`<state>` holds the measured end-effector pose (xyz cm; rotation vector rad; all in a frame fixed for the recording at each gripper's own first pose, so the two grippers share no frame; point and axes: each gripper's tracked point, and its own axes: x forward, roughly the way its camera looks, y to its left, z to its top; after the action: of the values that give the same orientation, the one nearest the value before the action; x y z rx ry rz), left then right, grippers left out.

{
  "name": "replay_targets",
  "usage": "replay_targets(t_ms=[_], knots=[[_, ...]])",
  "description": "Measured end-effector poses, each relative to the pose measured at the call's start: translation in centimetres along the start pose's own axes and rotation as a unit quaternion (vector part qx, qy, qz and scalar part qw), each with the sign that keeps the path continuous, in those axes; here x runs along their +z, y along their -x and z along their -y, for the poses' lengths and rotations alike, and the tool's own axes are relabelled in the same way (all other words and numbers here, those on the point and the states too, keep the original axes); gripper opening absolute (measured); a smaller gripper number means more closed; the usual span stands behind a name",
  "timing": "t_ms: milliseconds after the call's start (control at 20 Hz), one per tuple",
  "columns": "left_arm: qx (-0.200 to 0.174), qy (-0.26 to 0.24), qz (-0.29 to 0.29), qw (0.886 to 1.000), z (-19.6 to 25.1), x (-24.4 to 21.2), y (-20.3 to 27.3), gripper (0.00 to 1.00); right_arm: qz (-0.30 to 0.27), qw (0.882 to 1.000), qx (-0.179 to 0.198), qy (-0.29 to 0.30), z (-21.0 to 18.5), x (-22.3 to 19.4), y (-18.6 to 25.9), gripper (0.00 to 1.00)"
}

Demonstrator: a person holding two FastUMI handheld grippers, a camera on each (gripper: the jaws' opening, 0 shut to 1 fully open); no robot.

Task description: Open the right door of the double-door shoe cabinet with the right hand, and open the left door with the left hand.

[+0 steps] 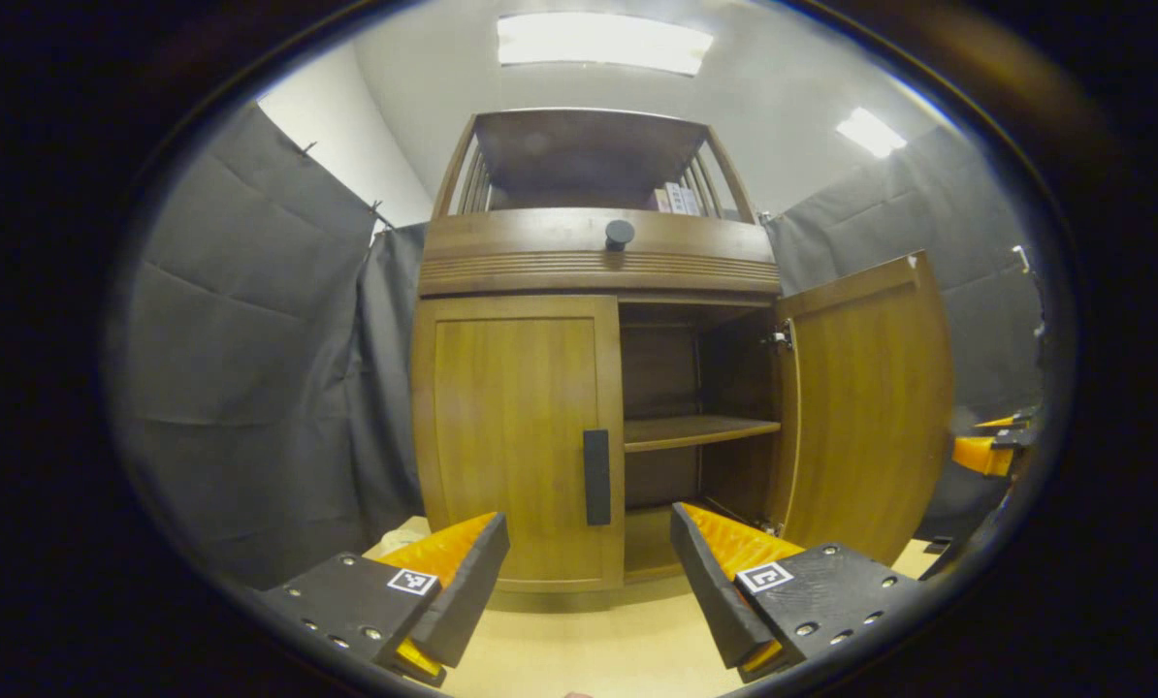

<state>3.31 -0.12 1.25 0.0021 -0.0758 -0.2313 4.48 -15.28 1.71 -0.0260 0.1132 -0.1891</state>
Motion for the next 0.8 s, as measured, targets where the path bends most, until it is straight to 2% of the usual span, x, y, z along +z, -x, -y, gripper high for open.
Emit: replay_targets(t_ms=[150,200,250,350,400,450,500,650,700,750,800], knots=[[-0.001,-0.005,-0.003,1.000,0.0,-0.1,0.0,0.96,0.001,1.000,0.012,-0.015,-0.9,-0.3,0.7,0.95],[-0.001,-0.005,-0.004,1.000,0.0,-0.1,0.0,0.89,0.002,1.000,0.015,-0.018,-1.3,-0.4,0.9,0.95],[0.000,-0.003,-0.004,1.000,0.0,-0.1,0.0,0.96,0.003,1.000,0.019,-0.018,-1.6,-0.5,1.1,0.94],[0.001,0.003,-0.005,1.000,0.2,-0.1,-0.1,0.96,0.003,1.000,0.023,-0.012,-2.1,-0.9,1.0,0.95],[0.001,0.005,-0.004,1.000,0.3,0.0,-0.2,1.00,0.003,1.000,0.022,-0.009,-2.2,-1.1,0.9,0.95],[0.000,0.005,-0.003,1.000,0.3,0.1,-0.3,1.00,0.002,1.000,0.023,-0.008,-2.3,-1.2,0.8,0.95],[-0.001,0.003,-0.004,1.000,0.3,0.0,-0.7,0.96,0.000,1.000,0.025,-0.008,-2.5,-1.4,0.6,0.95],[-0.010,0.014,-0.004,1.000,0.7,0.0,-1.9,0.95,-0.011,0.999,0.032,-0.009,-3.4,-2.1,0.1,0.94],[-0.012,0.016,-0.004,1.000,0.8,-0.1,-3.0,1.00,-0.013,0.999,0.033,-0.009,-3.5,-2.3,0.0,0.95],[-0.011,0.017,-0.005,1.000,0.8,-0.2,-4.1,1.00,-0.014,0.999,0.036,-0.011,-3.8,-2.4,-0.1,0.94],[-0.010,0.020,-0.008,1.000,0.8,-0.8,-5.3,0.96,-0.015,0.999,0.040,-0.013,-4.0,-2.7,-0.2,0.94]])
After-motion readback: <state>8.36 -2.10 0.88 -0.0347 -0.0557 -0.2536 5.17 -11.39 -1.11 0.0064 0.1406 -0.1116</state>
